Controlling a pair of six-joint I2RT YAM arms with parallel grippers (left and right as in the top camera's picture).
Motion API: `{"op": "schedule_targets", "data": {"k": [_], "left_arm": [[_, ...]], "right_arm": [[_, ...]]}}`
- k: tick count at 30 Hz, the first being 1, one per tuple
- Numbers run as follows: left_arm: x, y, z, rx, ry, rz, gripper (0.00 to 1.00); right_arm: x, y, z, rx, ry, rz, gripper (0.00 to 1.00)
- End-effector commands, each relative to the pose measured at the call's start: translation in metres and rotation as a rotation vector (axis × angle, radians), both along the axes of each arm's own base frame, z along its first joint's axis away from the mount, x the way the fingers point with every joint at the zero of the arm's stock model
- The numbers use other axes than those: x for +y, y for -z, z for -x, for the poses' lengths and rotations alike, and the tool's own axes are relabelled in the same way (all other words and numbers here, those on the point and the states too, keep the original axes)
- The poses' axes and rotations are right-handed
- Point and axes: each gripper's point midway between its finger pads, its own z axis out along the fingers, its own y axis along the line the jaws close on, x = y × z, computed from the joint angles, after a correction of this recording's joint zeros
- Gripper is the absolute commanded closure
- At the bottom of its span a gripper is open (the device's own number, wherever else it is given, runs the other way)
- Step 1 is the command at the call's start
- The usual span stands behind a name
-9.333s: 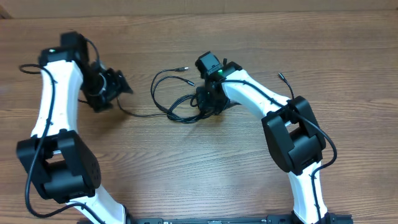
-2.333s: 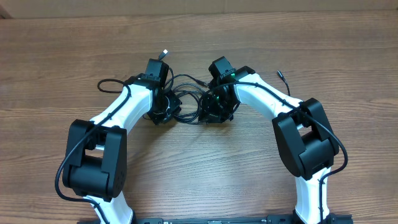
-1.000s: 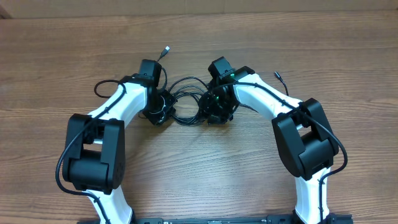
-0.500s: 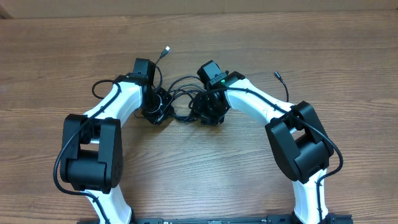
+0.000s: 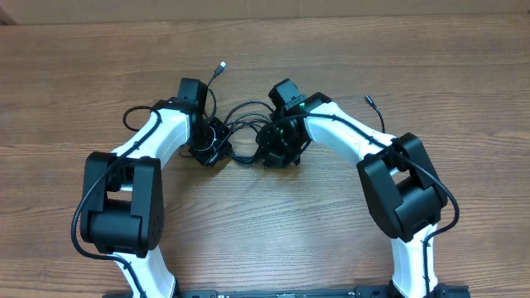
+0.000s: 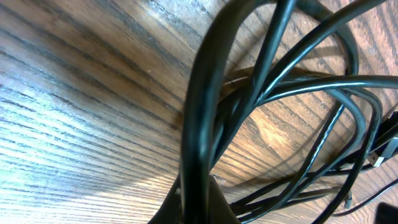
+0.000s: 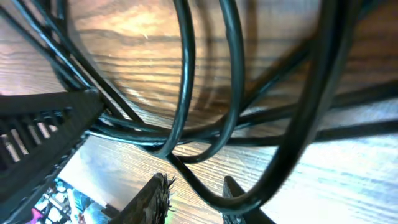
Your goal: Untangle cables
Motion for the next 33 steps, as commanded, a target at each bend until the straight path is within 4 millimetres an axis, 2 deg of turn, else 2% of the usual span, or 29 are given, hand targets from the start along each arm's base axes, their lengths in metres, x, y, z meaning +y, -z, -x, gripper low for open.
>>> {"op": "schedule_targets", "data": {"k": [1, 5, 14, 18, 23, 25, 29, 33], "left_arm": [[-0.003, 0.000, -0.004, -0.008, 0.026, 0.010, 0.96], [-0.007, -0.001, -0.003, -0.004, 0.029, 0.032, 0.96], [-0.008, -0.002, -0.003, -0.003, 0.030, 0.039, 0.96], [-0.008, -0.002, -0.003, -0.003, 0.030, 0.038, 0.96], [-0.007, -0.001, -0.003, -0.004, 0.030, 0.033, 0.96], [-0.006, -0.001, -0.003, -0.006, 0.029, 0.027, 0.96], [-0.004, 0.000, -0.004, -0.007, 0.027, 0.017, 0.96], [0.002, 0.002, -0.005, -0.012, 0.021, -0.019, 0.96]], "right_arm": [[0.000, 0.002, -0.007, -0.008, 0.013, -0.022, 0.72], [0.003, 0.007, -0.013, -0.029, 0.076, 0.031, 0.71], [0.004, 0.020, -0.012, -0.089, 0.166, 0.198, 0.71], [0.000, 0.023, -0.015, -0.118, 0.193, 0.244, 0.76], [-0.009, 0.026, -0.020, -0.147, 0.209, 0.293, 0.88], [-0.014, 0.027, -0.020, -0.145, 0.212, 0.312, 0.95], [-0.024, 0.029, -0.016, -0.133, 0.204, 0.353, 0.96], [-0.046, 0.033, -0.012, -0.123, 0.212, 0.446, 0.96]]}}
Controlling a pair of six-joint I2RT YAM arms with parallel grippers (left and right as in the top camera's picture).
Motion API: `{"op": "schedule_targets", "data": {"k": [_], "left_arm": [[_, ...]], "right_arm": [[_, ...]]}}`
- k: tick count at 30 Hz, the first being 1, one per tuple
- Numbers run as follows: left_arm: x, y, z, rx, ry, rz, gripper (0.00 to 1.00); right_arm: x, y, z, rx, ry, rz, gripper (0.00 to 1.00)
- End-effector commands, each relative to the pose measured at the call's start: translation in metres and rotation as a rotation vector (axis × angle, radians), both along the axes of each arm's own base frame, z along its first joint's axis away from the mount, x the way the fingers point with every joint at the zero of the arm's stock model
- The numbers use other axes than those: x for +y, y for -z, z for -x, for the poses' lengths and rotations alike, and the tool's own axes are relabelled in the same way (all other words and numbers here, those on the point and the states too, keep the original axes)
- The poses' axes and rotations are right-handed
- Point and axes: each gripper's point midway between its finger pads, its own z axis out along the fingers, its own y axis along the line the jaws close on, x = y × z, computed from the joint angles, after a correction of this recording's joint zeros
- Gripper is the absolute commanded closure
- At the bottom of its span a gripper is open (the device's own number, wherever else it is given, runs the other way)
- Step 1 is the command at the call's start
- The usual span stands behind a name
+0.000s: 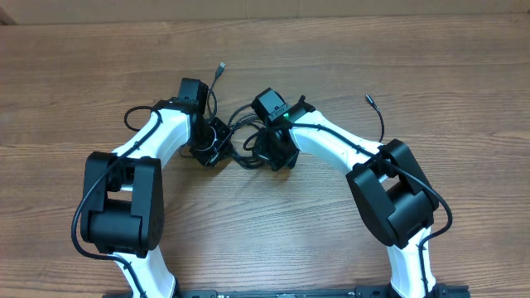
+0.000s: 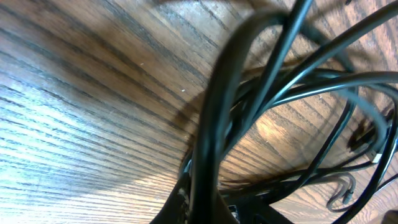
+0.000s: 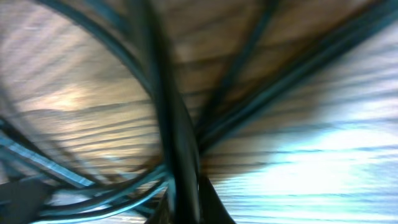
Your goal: Untangle cables
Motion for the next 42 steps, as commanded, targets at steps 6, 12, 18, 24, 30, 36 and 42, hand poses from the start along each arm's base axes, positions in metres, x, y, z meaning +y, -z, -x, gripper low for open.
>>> {"op": "schedule_targets", "data": {"k": [6, 12, 18, 24, 30, 36, 42], "left_arm": [[0.019, 0.006, -0.009, -0.020, -0.009, -0.076, 0.96], [0.054, 0.005, -0.017, -0.032, -0.055, -0.069, 0.96], [0.098, 0.003, -0.019, -0.055, -0.077, -0.038, 0.96], [0.147, 0.004, -0.015, -0.077, -0.106, -0.054, 0.93], [0.162, 0.002, -0.006, -0.066, -0.120, -0.023, 0.83], [0.135, -0.017, -0.008, -0.101, -0.033, 0.113, 0.77], [0.117, -0.031, -0.006, -0.034, 0.085, -0.014, 0.69]], "right_arm": [[-0.048, 0.010, -0.006, -0.003, -0.050, 0.154, 0.96], [-0.075, 0.010, 0.000, 0.052, -0.117, 0.192, 0.96], [-0.097, 0.010, 0.003, 0.089, -0.183, 0.216, 0.96], [-0.107, 0.010, -0.002, 0.077, -0.183, 0.255, 0.96], [-0.101, 0.010, -0.005, 0.056, -0.188, 0.242, 0.96], [-0.097, 0.010, -0.008, 0.044, -0.188, 0.226, 0.96], [-0.097, 0.010, -0.009, 0.041, -0.188, 0.225, 0.96]]}}
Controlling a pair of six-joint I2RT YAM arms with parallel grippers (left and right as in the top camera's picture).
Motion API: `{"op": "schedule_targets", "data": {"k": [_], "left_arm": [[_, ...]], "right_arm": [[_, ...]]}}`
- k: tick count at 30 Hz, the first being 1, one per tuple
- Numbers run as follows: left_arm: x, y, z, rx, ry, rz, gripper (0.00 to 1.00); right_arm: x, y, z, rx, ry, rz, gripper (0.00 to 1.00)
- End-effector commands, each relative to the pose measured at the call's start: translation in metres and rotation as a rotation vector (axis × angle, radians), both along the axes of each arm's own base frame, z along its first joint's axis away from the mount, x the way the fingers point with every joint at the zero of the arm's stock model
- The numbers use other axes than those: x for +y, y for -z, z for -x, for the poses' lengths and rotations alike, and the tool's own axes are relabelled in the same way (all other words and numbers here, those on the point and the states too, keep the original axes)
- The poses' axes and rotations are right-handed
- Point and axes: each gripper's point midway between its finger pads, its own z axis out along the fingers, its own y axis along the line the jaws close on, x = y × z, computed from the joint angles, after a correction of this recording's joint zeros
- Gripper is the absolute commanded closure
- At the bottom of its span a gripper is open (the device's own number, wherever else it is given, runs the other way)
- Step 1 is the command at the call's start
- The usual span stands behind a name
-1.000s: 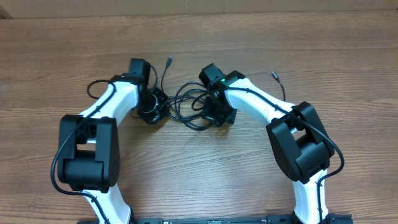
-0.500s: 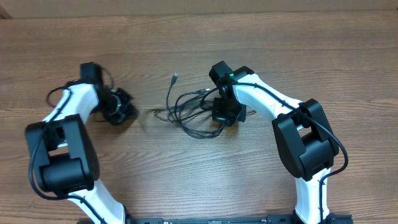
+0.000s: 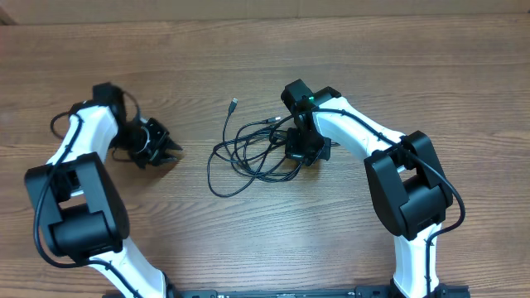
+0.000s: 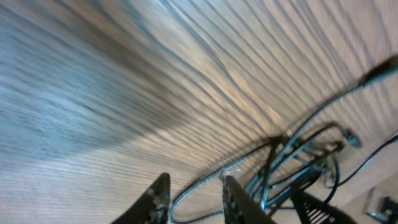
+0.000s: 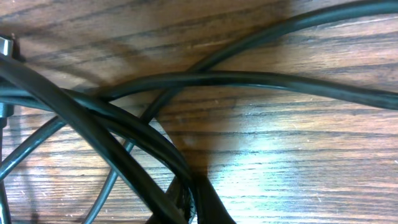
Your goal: Untangle cables
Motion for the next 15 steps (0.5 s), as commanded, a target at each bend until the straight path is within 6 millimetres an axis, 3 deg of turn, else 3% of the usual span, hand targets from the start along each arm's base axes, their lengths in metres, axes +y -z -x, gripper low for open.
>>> {"op": "schedule_targets", "data": {"k": [1, 6, 9, 12, 15], "left_arm": [[-0.015, -0.011, -0.014, -0.031, 0.119, -0.091, 0.67], [-0.054, -0.025, -0.029, -0.077, 0.206, -0.140, 0.63], [-0.076, -0.023, -0.025, -0.054, 0.217, -0.172, 0.64], [-0.091, -0.013, -0.013, -0.007, 0.218, -0.256, 0.43], [-0.100, -0.004, -0.001, 0.025, 0.237, -0.346, 0.38]], "right_arm": [[-0.014, 0.009, -0.005, -0.019, 0.006, 0.059, 0.96], [-0.014, 0.009, -0.005, -0.019, 0.007, 0.059, 0.96], [-0.014, 0.009, -0.005, -0.019, 0.007, 0.059, 0.95], [-0.014, 0.009, -0.005, -0.019, 0.007, 0.059, 0.95], [-0.014, 0.009, -0.005, -0.018, 0.007, 0.060, 0.94]]}}
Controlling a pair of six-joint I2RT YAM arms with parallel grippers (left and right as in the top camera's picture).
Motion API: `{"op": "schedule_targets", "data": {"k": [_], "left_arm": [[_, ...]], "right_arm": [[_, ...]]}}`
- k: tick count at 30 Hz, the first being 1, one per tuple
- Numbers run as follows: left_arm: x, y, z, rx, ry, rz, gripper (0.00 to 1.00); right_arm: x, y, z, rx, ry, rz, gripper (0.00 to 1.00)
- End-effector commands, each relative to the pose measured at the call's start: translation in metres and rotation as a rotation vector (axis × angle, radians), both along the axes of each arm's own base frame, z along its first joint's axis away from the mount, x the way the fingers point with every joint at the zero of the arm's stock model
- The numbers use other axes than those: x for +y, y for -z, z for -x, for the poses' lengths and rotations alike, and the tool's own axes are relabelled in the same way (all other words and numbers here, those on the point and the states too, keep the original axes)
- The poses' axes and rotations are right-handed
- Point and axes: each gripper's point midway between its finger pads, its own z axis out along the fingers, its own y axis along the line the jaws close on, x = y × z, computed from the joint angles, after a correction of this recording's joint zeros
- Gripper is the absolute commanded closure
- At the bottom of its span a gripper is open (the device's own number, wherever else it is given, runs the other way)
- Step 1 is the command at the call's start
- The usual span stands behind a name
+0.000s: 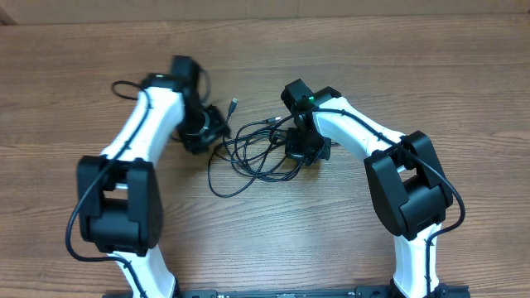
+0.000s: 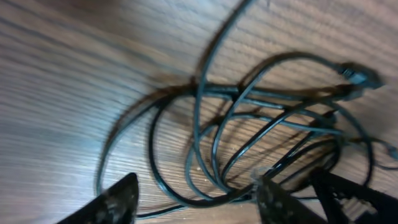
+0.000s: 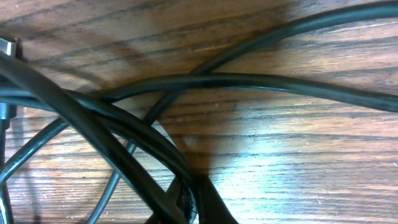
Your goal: Untangle cables
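A tangle of thin black cables [image 1: 252,153] lies mid-table, with one plug end [image 1: 233,104] sticking out at its upper left. My left gripper [image 1: 207,132] hovers at the tangle's left edge. In the left wrist view the left gripper [image 2: 196,202] is open wide, the loops [image 2: 249,118] lie ahead of it, and nothing is pinched. On the tangle's right side, my right gripper [image 1: 305,151] is low on the wood. The right wrist view shows the right gripper [image 3: 189,202] shut on a thick black strand, with other strands [image 3: 249,81] crossing ahead.
The wooden table [image 1: 265,240] reaches to a far edge [image 1: 265,18] at the top. Both white arms bend in from the front, and the left arm's own wiring [image 1: 124,87] loops beside it. A small plug [image 2: 354,73] lies at the tangle's far side.
My left arm has moved from the far left of the table back to the tangle's left edge, with its jaws spread wider. The right gripper and the tangle have stayed put.
First both grippers were close together in the bunched tangle, the left shut on strands and the right open around some. Then the right was shut on a strand. Later the left was open, far left, and the tangle lay spread by the right gripper. Now the left is back beside it.
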Motion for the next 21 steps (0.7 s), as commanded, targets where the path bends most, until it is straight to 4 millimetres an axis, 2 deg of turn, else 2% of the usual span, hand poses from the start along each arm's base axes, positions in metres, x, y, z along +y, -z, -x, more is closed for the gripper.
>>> {"op": "schedule_targets", "data": {"k": [1, 6, 8, 14, 18, 21], "left_arm": [[0.004, 0.019, 0.014, 0.046, -0.049, -0.161, 0.38], [-0.004, 0.033, 0.032, 0.077, -0.021, -0.206, 0.40], [-0.004, 0.039, 0.041, 0.098, -0.012, -0.213, 0.41], [0.006, 0.055, 0.078, 0.209, 0.039, -0.243, 0.45], [0.013, 0.060, 0.080, 0.204, 0.045, -0.279, 0.44], [0.010, 0.061, 0.074, 0.179, 0.041, -0.263, 0.43]], "right_arm": [[-0.015, 0.009, -0.003, -0.013, 0.006, 0.059, 0.94], [-0.015, 0.009, -0.003, -0.012, 0.006, 0.060, 0.93], [-0.015, 0.009, -0.003, -0.012, 0.006, 0.060, 0.90], [-0.015, 0.009, -0.003, -0.012, 0.006, 0.059, 0.89], [-0.014, 0.009, -0.004, -0.014, 0.010, 0.058, 0.89], [-0.014, 0.009, -0.004, -0.014, 0.010, 0.058, 0.89]]}}
